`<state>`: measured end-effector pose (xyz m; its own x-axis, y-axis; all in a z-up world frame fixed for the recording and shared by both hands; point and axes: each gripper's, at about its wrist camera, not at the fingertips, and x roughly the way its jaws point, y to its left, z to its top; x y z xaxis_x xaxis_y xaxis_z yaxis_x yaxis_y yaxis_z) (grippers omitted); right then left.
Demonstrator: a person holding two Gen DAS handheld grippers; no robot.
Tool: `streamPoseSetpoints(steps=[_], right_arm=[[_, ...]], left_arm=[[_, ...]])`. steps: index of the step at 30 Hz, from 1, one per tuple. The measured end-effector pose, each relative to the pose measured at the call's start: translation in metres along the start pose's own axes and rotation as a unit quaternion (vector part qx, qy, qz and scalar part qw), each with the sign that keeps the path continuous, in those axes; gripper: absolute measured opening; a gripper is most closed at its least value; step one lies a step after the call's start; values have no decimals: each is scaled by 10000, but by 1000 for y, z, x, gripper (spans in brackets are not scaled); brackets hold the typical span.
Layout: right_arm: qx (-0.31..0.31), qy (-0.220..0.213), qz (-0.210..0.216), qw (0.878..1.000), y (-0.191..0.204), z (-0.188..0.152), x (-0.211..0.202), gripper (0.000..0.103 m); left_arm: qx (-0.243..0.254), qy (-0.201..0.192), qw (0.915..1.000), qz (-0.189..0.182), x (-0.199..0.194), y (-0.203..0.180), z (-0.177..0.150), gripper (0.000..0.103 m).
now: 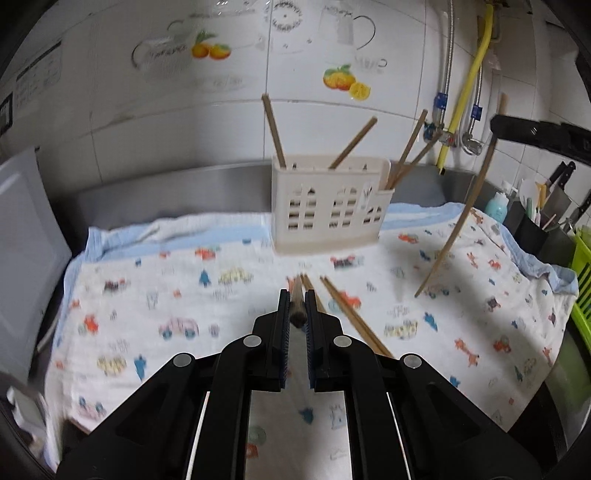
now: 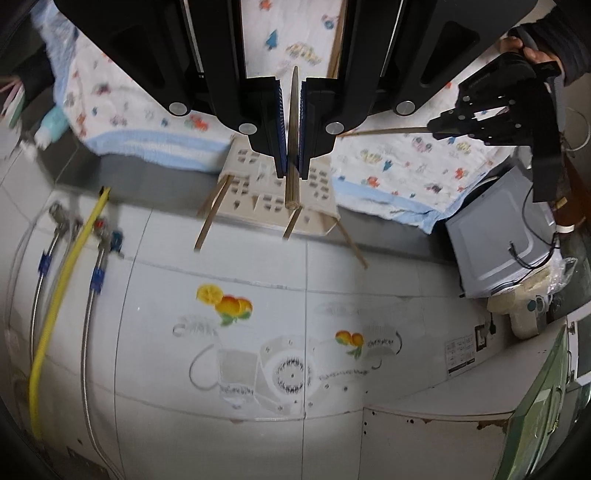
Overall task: Organize utensils
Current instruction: 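Lift both held chopsticks upright and carry them over the beige holder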
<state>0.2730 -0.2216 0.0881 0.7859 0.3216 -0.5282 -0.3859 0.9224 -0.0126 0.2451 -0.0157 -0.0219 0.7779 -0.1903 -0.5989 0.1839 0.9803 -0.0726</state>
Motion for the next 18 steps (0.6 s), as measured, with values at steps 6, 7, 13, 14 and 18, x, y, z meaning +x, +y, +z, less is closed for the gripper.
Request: streamPoseSetpoints(steps=[6,7,13,14,18], right_arm=[[79,-278,-166,9994,-14,47,5,6],[59,-310,-216,9993,-16,56,8,6],[62,-457,-500,9977,-30,95,25,6],[82,-490,-562,9972,-32,100,28,6],[228,-592,-642,9959,-45,112,43,6]], left_arm=[[205,-155,9997,-18,2,-4,32,7],[247,-175,9995,-26,2,-5,37,7],[449,-246,9987,-36,8,-7,68,7],[485,-273,9984,-48,8,-7,73,7],[626,-410,9972,-66,4,-11,87,7]])
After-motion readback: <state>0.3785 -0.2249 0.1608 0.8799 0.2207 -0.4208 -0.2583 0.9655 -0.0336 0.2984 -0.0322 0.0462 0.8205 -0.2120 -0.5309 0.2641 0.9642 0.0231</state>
